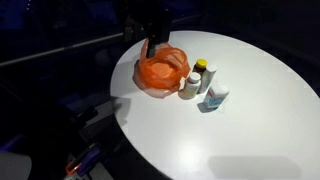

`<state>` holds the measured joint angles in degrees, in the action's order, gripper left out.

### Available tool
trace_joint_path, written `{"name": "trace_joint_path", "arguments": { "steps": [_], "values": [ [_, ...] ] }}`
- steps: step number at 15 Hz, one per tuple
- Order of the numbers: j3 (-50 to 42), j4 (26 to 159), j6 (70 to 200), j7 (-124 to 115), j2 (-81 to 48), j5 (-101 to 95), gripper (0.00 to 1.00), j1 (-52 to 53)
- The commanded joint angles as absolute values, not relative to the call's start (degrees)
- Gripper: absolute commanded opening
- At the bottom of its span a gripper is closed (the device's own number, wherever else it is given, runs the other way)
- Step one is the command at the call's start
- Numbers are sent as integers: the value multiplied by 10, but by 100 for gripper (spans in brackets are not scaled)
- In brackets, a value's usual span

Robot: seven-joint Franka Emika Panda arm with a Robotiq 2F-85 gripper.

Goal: Put the roll on stick in the plastic bag

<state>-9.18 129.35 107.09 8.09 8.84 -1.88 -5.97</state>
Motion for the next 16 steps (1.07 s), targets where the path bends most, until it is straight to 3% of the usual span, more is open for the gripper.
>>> {"name": "trace_joint_path", "arguments": {
  "steps": [1, 16],
  "values": [
    [-88, 1292, 1070, 82, 88, -18, 100, -64],
    [-81, 1153, 1078, 21, -7, -10, 100, -65]
  ]
}}
